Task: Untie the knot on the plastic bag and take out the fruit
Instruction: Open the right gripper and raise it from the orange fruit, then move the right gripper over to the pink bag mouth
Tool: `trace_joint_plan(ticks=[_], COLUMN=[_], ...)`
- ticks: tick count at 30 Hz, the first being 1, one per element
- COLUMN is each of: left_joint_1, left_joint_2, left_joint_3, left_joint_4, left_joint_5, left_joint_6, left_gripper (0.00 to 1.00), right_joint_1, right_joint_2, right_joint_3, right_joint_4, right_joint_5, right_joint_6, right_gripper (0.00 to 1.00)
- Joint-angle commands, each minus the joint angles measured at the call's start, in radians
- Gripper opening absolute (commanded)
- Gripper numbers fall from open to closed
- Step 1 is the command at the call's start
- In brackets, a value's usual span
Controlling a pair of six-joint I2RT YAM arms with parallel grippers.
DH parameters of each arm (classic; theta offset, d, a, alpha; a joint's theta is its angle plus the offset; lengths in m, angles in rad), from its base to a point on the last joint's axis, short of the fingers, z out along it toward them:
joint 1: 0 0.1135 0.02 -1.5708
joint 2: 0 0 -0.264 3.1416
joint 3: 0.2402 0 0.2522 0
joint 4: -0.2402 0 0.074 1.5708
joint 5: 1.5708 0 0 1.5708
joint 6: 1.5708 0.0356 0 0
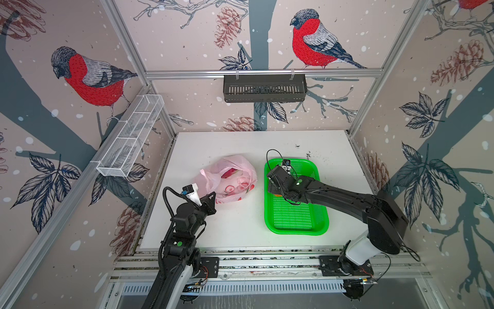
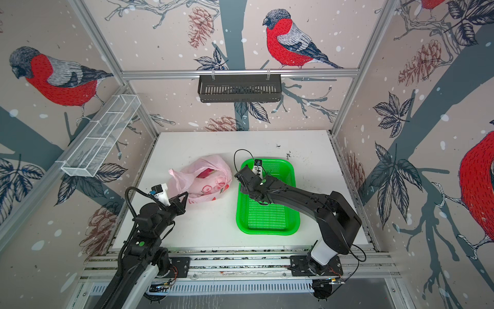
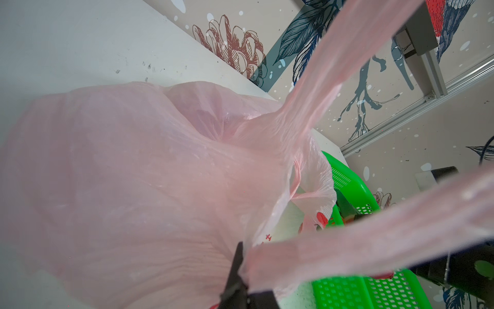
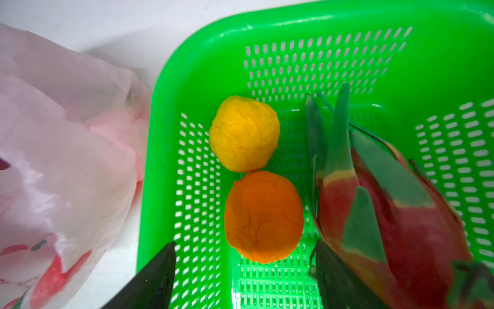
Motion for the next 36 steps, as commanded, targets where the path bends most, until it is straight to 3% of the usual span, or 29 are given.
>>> trace_joint_plan(ticks=[1,7,16,24,36], left_joint_1=[0.000,0.000,0.000,-0.001,0.000], left_joint_2=[0.002,0.009,0.015,0.027,0.003], left_joint_3=[0.011,0.006,0.011,0.023,0.012], left_joint_4=[0.049,0.056,0.072,0.082,0.050], left_joint_5=[0.002,0.016,0.031,0.046,0.079], left_joint_6=[-0.003,-0.012,-0.020,-0.015,-0.017], left_gripper=[0.00,0.00,0.00,0.00,0.00], right_joint_1=[0.021,0.078,0.102,0.096,0.068], right_joint_2=[-0.019,0.018,0.268,0.484,0.585], right_joint_3=[0.042,0.135,0.352,0.518,0.492], right_joint_4=[-0.007,0.118,0.305,0.351,0.427], right_joint_5=[0.039,-0.009,-0.186,-0.319,-0.301], right_joint_6=[0.016,0.008,-0.002,0.050,0.172], right_gripper=[0.79,0.69,0.58,0.51,0.46])
